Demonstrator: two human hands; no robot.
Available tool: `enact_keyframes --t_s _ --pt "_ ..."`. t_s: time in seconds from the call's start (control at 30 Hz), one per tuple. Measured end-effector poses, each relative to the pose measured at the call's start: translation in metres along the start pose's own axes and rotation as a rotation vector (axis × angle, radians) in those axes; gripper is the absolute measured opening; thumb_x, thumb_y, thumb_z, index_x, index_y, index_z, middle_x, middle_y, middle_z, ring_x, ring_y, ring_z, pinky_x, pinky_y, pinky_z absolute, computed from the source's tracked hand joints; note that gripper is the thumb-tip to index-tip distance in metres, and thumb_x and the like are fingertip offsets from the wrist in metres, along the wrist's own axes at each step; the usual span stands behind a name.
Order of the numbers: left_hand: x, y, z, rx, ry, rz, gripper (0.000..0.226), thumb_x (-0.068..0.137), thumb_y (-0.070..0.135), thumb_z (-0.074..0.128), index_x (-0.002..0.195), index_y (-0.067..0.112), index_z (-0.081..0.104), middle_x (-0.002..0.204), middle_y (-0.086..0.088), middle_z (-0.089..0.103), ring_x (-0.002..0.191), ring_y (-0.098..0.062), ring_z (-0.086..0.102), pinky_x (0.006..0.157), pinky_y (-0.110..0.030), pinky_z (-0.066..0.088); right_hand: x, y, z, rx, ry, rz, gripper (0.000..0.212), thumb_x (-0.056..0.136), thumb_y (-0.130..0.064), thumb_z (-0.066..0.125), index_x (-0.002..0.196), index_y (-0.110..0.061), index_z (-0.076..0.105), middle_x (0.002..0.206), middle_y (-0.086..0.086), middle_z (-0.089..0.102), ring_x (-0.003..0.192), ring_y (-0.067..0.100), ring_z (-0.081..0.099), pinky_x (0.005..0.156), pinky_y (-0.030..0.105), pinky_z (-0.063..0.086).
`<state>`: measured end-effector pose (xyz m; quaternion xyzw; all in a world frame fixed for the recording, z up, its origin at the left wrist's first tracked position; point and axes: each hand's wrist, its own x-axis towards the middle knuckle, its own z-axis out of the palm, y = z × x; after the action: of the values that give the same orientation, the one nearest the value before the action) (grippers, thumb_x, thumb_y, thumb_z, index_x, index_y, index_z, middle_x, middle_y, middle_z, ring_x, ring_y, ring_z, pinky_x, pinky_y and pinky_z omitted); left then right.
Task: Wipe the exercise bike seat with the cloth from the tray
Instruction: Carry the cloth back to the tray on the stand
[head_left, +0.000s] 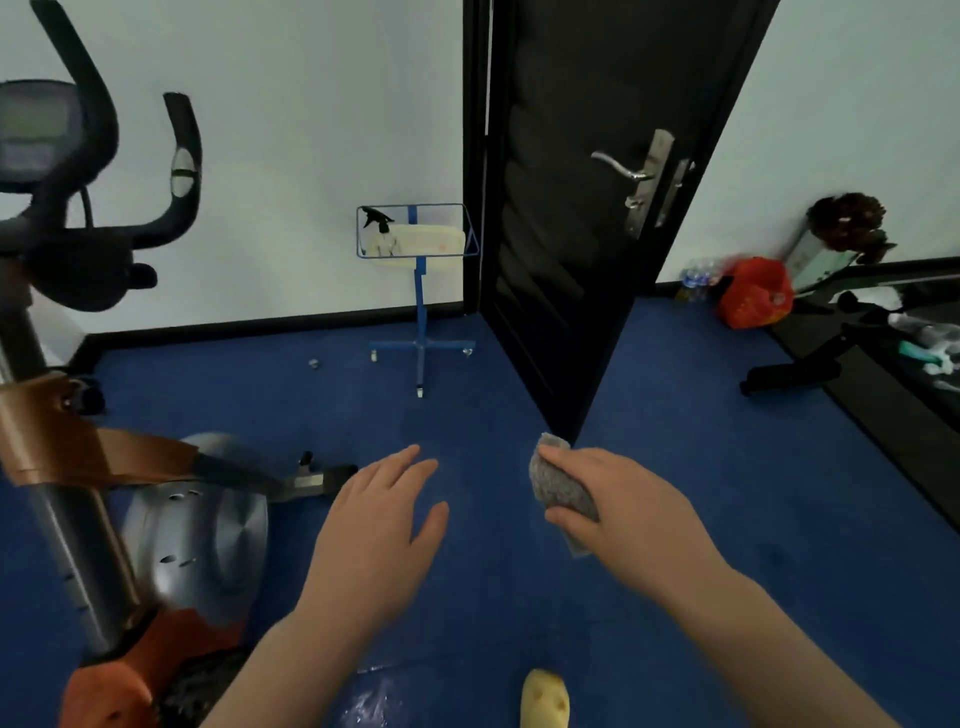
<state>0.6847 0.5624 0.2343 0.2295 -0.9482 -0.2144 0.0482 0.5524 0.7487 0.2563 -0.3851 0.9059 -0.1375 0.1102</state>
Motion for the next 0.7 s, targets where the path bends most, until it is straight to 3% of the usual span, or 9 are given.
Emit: enact_keyframes --t_s 0.3,0.7 --pt "0.088 0.037 0.011 -0.010 0.062 -0.070 0.047 0.091 0.041 0.043 0.137 0.028 0.041 0.149 0.010 0.032 0.135 -0.011 0.029 0.112 -0.029 0.022 0.090 0.056 -0.025 -0.016 -0.040 -0.071 0.054 0.090 -0.045 0.054 0.140 -0.045 0.033 0.125 -0.021 0.051 0.111 0.005 0.049 0.082 0.027 0.048" --pt "0.221 -0.004 -0.003 0.032 0.008 -0.071 0.050 0.093 0.043 0.040 0.140 0.029 0.034 0.151 0.010 0.027 0.137 -0.012 0.025 0.112 -0.028 0.018 0.231 0.041 -0.030 0.016 -0.039 -0.132 0.055 0.092 -0.044 0.053 0.142 -0.043 0.030 0.129 -0.021 0.048 0.115 0.006 0.045 0.088 0.027 0.046"
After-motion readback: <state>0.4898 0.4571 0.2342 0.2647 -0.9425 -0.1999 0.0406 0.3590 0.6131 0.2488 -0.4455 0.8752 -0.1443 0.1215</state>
